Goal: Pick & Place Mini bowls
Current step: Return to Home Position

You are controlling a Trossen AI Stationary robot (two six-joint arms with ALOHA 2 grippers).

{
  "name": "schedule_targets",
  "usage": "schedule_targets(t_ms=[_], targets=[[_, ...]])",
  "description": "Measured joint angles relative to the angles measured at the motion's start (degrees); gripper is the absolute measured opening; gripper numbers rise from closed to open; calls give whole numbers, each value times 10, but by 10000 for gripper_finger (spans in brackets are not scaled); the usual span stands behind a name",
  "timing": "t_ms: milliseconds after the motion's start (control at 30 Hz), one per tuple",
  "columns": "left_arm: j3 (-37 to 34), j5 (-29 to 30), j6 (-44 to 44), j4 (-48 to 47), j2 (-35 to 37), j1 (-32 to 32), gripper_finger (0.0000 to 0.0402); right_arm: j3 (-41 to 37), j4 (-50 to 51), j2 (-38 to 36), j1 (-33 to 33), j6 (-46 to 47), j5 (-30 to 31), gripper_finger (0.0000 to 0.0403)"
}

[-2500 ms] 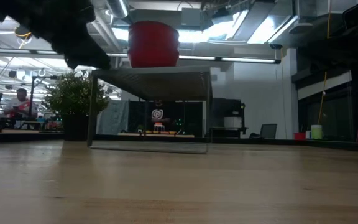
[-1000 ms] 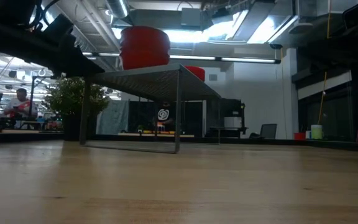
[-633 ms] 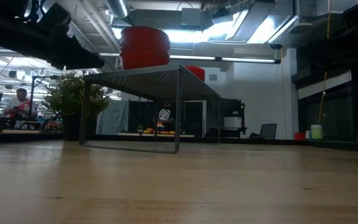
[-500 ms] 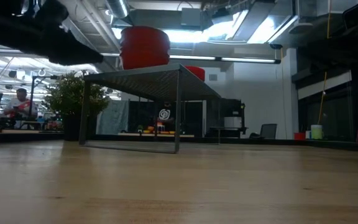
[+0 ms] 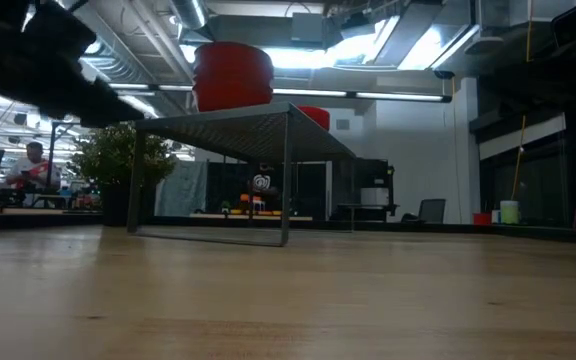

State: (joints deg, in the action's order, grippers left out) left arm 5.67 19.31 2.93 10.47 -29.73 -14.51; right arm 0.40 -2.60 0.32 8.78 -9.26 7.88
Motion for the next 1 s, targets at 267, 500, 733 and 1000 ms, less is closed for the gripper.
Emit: schedule_targets(t_ms=[267,500,733,1000], targets=[[-28,-62,-1,2,26,-18,128,0,0,0,0,0,0,127],[-52,-106,-3,-36,65,-24,131,0,0,0,0,0,0,127],[-52,-101,-48,-59,119,-19,128,0,0,0,0,0,0,127],[-52,-87,-71,-83,195,46,127,0,0,0,0,0,0,127]])
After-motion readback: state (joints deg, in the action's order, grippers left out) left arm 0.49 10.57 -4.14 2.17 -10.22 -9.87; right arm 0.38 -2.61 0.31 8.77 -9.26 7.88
